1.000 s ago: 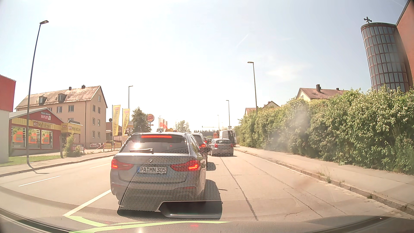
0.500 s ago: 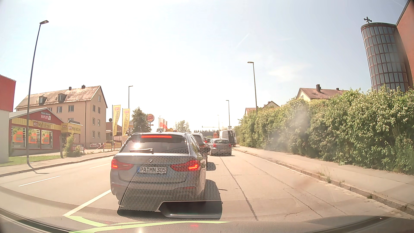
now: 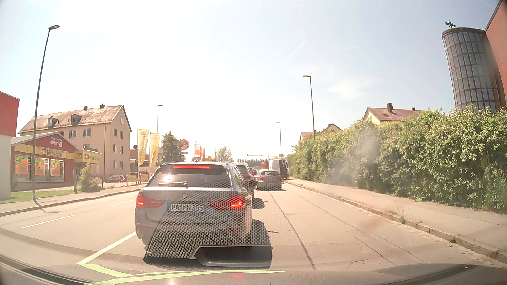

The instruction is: Follow the waypoints while adhering to traffic rules and regulations

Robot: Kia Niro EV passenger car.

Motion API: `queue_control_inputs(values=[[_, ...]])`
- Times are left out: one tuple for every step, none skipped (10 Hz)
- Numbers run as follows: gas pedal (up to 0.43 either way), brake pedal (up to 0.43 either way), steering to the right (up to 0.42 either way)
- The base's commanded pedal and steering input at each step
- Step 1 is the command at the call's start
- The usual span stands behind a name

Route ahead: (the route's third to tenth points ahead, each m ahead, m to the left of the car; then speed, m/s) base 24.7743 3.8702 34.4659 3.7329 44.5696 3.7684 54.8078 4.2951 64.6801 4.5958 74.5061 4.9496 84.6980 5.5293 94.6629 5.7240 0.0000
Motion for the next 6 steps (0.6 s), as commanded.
queue_control_inputs(values=[[0.000,0.360,-0.009],[0.000,0.360,-0.009],[0.000,0.354,-0.009],[0.000,0.354,-0.009],[0.000,0.348,-0.009],[0.000,0.341,-0.009]])
